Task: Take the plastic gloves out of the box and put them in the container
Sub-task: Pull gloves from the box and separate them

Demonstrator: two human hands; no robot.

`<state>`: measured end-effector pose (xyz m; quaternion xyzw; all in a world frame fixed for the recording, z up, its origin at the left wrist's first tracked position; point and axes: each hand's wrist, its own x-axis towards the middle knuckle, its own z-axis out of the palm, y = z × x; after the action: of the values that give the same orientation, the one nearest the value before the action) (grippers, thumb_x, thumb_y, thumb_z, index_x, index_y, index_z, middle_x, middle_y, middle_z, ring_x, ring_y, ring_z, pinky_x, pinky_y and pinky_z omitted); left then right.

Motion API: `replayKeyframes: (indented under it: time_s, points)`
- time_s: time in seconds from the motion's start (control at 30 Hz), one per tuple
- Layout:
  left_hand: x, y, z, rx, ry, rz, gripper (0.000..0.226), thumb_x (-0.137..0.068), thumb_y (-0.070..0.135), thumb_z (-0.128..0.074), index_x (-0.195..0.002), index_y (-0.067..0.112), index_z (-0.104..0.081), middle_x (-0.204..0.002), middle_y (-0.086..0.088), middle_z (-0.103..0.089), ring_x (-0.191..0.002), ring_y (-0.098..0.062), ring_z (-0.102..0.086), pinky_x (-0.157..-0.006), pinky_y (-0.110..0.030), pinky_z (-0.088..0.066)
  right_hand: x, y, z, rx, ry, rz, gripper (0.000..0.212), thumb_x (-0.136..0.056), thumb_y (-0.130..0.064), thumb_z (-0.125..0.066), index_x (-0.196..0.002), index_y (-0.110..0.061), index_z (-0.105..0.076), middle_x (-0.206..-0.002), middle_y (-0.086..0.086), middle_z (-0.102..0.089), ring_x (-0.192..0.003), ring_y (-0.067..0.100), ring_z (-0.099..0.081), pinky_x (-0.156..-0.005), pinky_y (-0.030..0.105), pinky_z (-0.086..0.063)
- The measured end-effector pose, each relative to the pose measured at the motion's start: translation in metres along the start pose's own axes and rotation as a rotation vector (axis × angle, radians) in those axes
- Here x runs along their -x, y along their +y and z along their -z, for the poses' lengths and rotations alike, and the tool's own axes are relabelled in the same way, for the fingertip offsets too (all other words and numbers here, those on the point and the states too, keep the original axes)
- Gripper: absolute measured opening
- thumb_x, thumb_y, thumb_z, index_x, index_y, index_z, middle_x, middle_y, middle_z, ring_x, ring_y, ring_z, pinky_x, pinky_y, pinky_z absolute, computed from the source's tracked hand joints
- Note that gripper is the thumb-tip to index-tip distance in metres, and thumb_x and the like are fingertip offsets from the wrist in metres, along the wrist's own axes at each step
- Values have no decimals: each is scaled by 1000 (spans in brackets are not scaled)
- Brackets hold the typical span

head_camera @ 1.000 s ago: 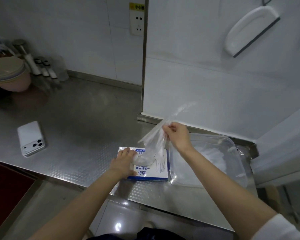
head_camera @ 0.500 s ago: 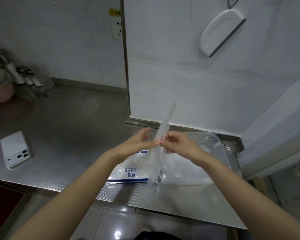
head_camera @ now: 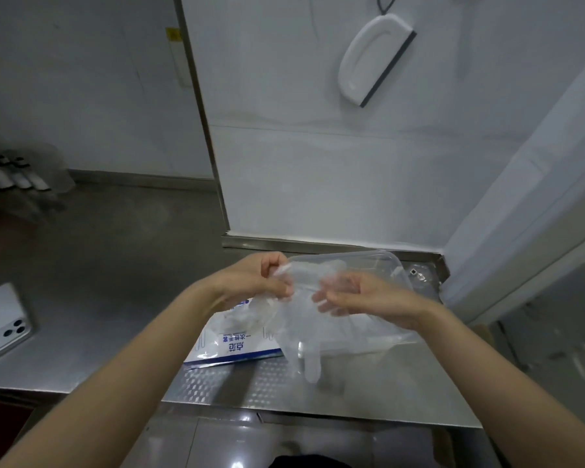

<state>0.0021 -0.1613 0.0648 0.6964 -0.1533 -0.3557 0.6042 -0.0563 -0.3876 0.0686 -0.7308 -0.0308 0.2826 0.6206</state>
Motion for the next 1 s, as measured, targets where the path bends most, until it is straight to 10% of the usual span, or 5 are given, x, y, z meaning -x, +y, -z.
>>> replayKeyframes:
  time_s: [0.23, 0.47, 0.57, 0.67, 1.0]
  points:
    - [-5, 11, -16, -61, -178, 126, 58, -81, -7, -65, -127, 24, -47, -105, -8, -66, -92, -19, -63, -80, -28, -53, -1, 5, 6, -302, 185, 14, 8, -86, -14, -61, -79, -13, -65, -72, -2, -63, -60, 4, -59, -72, 24, -53]
    - [-10, -9, -22, 249, -310, 404, 88, -72, 75, -49, -129, 8, -54, -126, -8, -60, -112, -20, -57, -96, -28, -48, 11, 8, 18, -137, 284, 146, 11, -90, -5, -58, -92, -13, -64, -66, -3, -52, -52, 4, -47, -54, 17, -47]
    - [-15, -10, -41, 337, -272, 426, 64, -88, 57, -41, -121, 5, -60, -116, -12, -64, -101, -21, -61, -91, -29, -50, 15, 7, 23, -82, 213, 203, 23, -91, -5, -56, -106, -21, -64, -63, -5, -46, -52, 4, -40, -50, 15, -40]
    - [-19, -8, -58, 303, -112, 253, 20, -88, 23, -54, -85, 17, -73, -87, 0, -70, -78, -13, -63, -71, -21, -51, 18, 6, 31, -31, 194, 207, 30, -92, -3, -54, -115, -21, -59, -58, -12, -46, -47, 2, -36, -46, 13, -32]
    - [-46, 4, -62, 96, 705, -137, 11, -93, 8, -57, -83, 7, -54, -69, -3, -56, -44, -6, -48, -39, -18, -42, -3, 9, 63, 118, 556, 3, 23, -93, -18, -59, -76, -3, -66, -59, -4, -61, -48, -8, -54, -53, 8, -40]
